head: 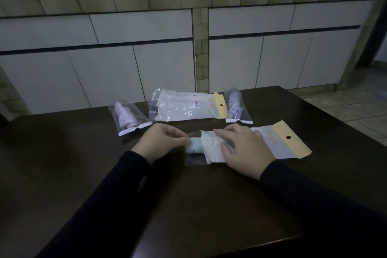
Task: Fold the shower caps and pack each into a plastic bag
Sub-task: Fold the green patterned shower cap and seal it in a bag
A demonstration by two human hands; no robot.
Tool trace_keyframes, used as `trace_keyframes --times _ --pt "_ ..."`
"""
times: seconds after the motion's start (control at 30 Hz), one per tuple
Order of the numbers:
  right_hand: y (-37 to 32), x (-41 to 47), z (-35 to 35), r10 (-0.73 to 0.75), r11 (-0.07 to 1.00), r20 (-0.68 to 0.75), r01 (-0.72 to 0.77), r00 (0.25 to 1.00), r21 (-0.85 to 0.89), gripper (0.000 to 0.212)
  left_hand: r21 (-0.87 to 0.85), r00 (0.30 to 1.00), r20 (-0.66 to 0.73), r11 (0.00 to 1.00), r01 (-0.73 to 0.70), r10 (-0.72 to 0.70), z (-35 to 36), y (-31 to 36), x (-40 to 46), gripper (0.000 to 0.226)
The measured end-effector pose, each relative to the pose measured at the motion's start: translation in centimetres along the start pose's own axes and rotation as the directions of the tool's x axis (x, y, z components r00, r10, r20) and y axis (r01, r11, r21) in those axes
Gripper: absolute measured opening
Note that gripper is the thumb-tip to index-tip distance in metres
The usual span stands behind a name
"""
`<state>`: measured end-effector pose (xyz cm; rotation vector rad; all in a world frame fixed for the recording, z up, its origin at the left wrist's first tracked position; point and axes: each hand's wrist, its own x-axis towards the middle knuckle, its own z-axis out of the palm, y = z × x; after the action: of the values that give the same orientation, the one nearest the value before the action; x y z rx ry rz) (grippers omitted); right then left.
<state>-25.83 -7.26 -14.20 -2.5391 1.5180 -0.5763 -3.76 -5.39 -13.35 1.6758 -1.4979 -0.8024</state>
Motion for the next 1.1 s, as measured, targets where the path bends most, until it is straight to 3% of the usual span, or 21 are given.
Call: trace_keyframes --times 0.1,0.2,0.3,0.43,0.53,0.6,0.7,0.8,0.87,0.93,1.0,1.1 --pt "-0.7 -0.1 0.6 -0.014 0.999 -0.011 0.015 1.0 0.033 0.042 -0.145 0.999 -0.026 0.989 0.024 -0.028 1.3 0.4 0.1 0.004" --pt "-1.3 -0.1 0.8 -0.036 0.996 -0.002 0.036 0.999 0.079 0.043 -0.181 0.999 -0.008 0.983 0.041 -0.043 2.0 0.5 0.2 0.01" --pt "-0.7 0.2 0.0 0.021 1.0 -0.088 -0.022 0.996 -0.007 0.046 -0.21 0.997 -0.038 0.976 0.059 -0.069 1.2 -0.1 0.5 0.023" --pt "-0.5 0.0 0.1 0.054 0.998 -0.071 -0.055 0.996 -0.007 0.038 -0.271 0.999 0.022 0.962 0.039 -0.035 1.0 0.1 0.2 0.01" --pt "-0.9 -0.2 0.9 0.016 0.998 -0.081 -0.011 0.997 0.058 0.034 -0.344 0.991 0.126 0.935 0.089 -0.048 2.0 0.7 -0.1 0.047" --pt "-1.0 -0.3 1.1 -0.015 0.997 -0.079 0.02 0.997 0.071 0.036 -0.349 0.988 0.156 0.934 0.076 -0.022 2.3 0.8 -0.4 0.058" --pt "-1.4 -0.5 0.7 -0.068 0.989 -0.029 0.071 0.997 0.127 0.053 -0.391 0.996 0.089 0.919 0.056 -0.022 1.1 0.7 -0.9 0.037" --pt "-2.6 -1.0 0.6 -0.175 0.983 0.076 0.17 0.982 0.064 0.082 -0.186 0.99 -0.135 0.98 -0.068 0.043 -1.0 -0.6 -0.6 0.021" --pt "-3.2 -1.0 0.7 -0.226 0.974 0.113 0.221 0.968 0.056 0.082 0.131 0.975 -0.178 0.985 -0.11 0.133 -2.8 -2.4 -0.8 0.024" --pt "-3.5 -0.8 0.5 -0.286 0.954 0.095 0.274 0.953 0.125 0.07 0.362 0.964 -0.123 0.915 -0.177 0.235 -4.5 -4.4 -1.2 0.045" --pt "-3.6 -0.6 0.5 -0.379 0.914 0.061 0.363 0.923 0.182 0.053 0.388 0.954 -0.057 0.887 -0.251 0.295 -5.5 -5.4 -1.9 0.06" --pt "-3.5 -0.3 1.0 -0.453 0.867 -0.013 0.444 0.891 0.226 0.036 0.257 0.96 -0.005 0.928 -0.271 0.281 -5.8 -5.3 -2.7 0.055"
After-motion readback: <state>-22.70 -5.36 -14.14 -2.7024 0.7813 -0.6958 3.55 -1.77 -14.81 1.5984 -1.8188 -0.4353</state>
